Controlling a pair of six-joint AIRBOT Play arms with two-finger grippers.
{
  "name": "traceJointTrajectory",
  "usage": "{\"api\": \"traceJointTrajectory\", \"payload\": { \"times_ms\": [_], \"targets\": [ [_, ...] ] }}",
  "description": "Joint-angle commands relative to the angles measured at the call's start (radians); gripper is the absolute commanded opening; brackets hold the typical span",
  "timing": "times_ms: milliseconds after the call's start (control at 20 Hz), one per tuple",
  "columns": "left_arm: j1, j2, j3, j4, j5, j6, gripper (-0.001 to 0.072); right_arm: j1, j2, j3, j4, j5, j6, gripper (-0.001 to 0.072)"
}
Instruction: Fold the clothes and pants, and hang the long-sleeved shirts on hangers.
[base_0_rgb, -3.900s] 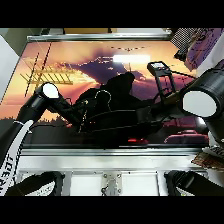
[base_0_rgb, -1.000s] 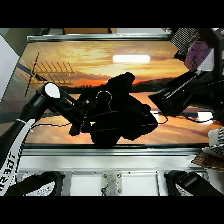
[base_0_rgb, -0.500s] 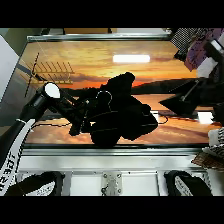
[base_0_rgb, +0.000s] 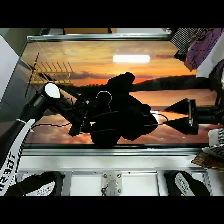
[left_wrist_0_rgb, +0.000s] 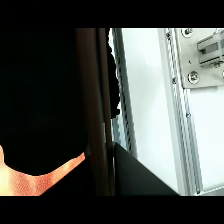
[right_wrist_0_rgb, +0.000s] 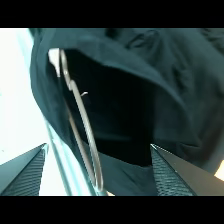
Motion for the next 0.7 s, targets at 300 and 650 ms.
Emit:
{"api": "traceJointTrajectory", "payload": {
  "times_ms": [300,650],
  "targets": [
    [0.001,-0.001,0.001,0.000,0.000,0.000,0.0010,0.080,-0.069,-0.115,0.122,-0.036,-0.194,0.0716],
    [0.001,-0.001,0.001,0.000,0.000,0.000,0.0009,0.187,-0.108,-0.115,0.121,-0.100,-0.194,0.0716]
  ]
}}
